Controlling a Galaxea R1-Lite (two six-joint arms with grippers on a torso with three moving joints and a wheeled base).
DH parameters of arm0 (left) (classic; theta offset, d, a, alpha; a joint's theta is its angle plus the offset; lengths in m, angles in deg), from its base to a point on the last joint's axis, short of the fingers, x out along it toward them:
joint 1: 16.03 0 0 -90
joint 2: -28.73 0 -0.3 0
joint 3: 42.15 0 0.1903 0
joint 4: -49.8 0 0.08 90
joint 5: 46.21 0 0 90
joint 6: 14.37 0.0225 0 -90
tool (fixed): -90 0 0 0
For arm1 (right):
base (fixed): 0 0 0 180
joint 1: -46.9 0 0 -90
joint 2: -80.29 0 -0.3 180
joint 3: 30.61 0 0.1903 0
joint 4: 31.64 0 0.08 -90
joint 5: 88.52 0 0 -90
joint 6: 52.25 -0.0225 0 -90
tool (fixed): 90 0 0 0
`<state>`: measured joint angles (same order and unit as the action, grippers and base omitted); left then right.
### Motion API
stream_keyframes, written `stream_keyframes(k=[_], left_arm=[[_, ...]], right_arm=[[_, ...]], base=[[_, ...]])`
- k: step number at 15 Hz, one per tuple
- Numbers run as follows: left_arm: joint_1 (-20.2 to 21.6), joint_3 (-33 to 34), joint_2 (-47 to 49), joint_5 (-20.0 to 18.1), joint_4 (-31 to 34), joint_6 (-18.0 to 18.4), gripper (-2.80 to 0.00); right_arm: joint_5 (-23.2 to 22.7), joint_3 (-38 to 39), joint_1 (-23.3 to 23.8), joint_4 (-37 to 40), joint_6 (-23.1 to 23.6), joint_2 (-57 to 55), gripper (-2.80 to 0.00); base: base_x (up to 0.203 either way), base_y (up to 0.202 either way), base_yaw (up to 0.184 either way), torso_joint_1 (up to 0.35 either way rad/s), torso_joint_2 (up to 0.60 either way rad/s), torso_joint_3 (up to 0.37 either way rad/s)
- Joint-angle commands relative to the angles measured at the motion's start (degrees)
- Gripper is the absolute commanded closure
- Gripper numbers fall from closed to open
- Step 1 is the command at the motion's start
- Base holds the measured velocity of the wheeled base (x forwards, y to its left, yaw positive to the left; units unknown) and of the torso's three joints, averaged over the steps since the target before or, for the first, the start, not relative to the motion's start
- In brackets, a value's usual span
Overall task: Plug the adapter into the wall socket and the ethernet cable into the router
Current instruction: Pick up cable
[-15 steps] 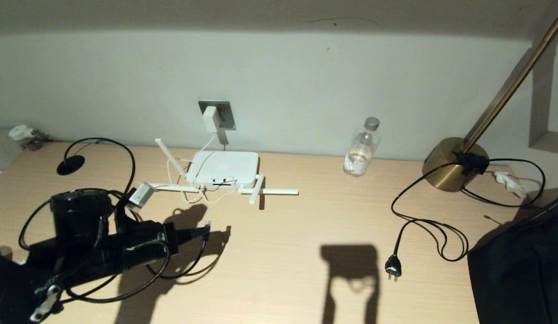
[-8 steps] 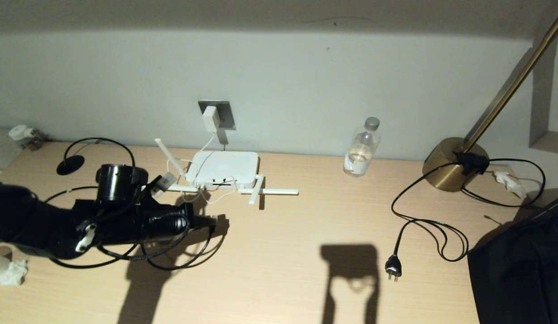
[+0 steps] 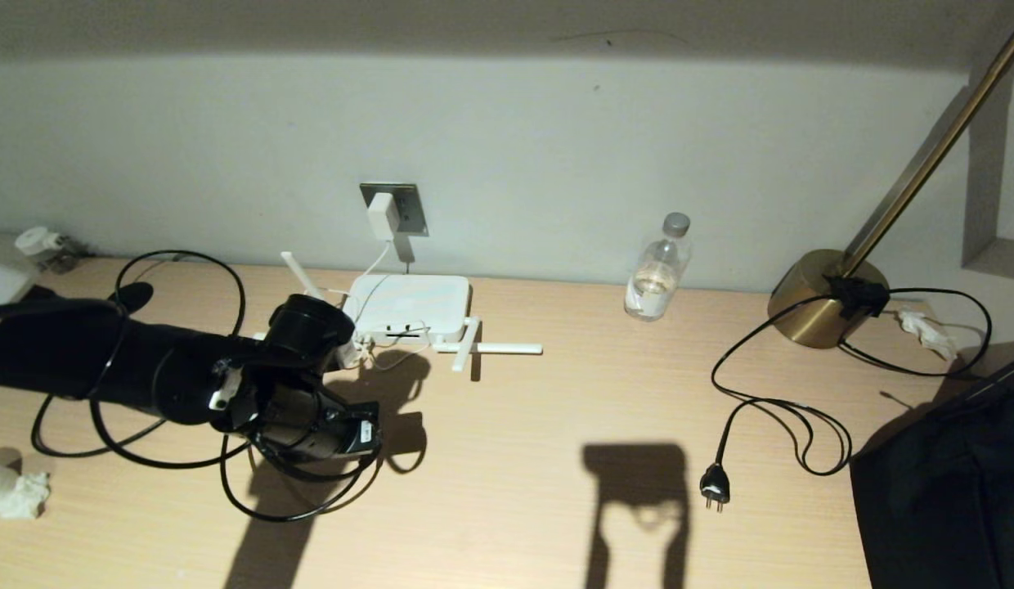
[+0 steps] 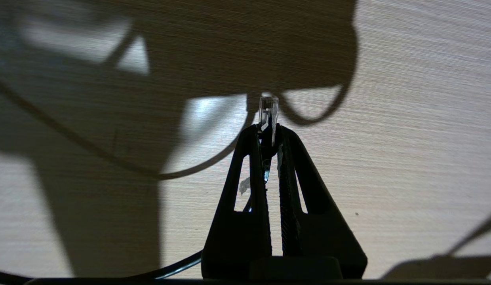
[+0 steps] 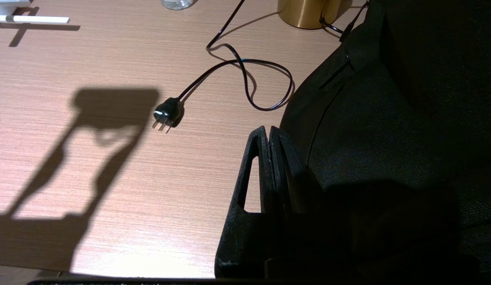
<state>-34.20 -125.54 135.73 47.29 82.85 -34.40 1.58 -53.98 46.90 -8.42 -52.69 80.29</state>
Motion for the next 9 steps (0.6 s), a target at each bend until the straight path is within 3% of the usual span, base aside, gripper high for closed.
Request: stream_keyframes(k=[1, 3, 9], left_arm=[[-1.65, -0.03, -0.28, 3.45, 0.36, -0.64, 0.0], [-2.21, 0.33, -1.59, 5.34, 0.55, -0.8, 0.0], [-2.84, 3.97, -4.03, 6.34, 0.39, -0.75, 0.0]], right_arm=[[-0.01, 0.0, 0.0, -0.03, 0.0, -0.09, 0.0], [-0.01, 0.0, 0.0, -0.03, 0.0, -0.09, 0.0], [-0.01, 0.0, 0.0, -0.03, 0.0, -0.09, 0.0]], base=[[0.0, 0.0, 0.0, 0.0, 0.0, 0.0], [0.0, 0.0, 0.0, 0.0, 0.0, 0.0], [0.0, 0.0, 0.0, 0.0, 0.0, 0.0]])
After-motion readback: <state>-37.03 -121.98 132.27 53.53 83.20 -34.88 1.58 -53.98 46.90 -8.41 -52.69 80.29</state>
